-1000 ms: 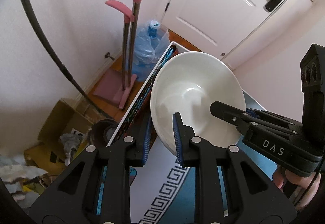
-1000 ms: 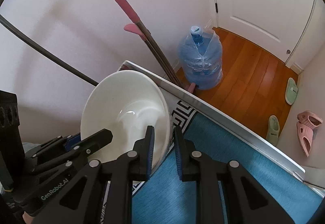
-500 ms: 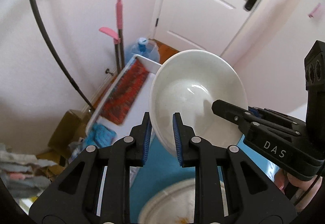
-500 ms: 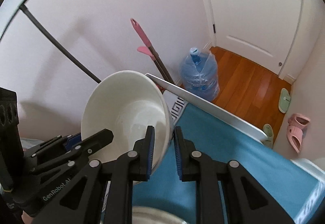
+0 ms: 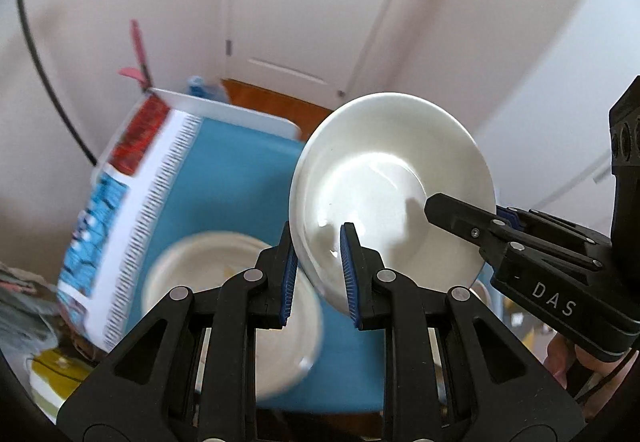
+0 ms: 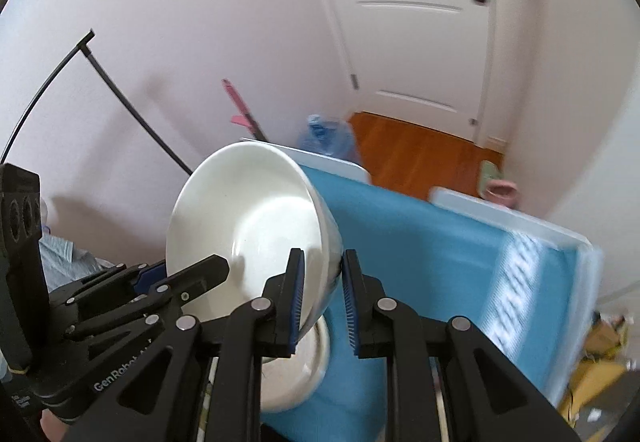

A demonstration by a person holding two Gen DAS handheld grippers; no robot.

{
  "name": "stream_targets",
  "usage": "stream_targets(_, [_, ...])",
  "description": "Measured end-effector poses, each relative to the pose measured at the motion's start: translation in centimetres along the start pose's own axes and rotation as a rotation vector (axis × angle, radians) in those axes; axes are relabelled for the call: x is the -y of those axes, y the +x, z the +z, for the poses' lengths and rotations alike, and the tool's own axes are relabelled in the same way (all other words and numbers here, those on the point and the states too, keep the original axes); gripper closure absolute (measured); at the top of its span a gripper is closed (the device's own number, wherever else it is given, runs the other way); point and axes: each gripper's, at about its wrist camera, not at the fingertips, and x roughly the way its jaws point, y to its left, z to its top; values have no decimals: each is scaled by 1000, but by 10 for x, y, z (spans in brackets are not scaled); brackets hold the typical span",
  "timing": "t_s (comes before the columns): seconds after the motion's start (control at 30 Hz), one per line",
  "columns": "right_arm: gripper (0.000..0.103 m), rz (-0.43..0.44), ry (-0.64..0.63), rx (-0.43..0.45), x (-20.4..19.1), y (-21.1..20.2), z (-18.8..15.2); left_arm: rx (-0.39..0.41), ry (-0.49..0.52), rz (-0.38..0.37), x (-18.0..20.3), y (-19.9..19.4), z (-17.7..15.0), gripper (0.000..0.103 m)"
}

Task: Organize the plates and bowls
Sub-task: 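Carry the small white bowl with both grippers and lower it into the cream bowl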

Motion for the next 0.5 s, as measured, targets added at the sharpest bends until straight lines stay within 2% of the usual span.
stream_targets(0.27, [86, -81, 161, 13, 68, -61, -76, -116, 136, -88, 86, 16, -50, 84])
stream_targets(0.5, [86, -152, 286, -18, 110, -67, -122, -225, 237, -119, 128, 52, -77, 84])
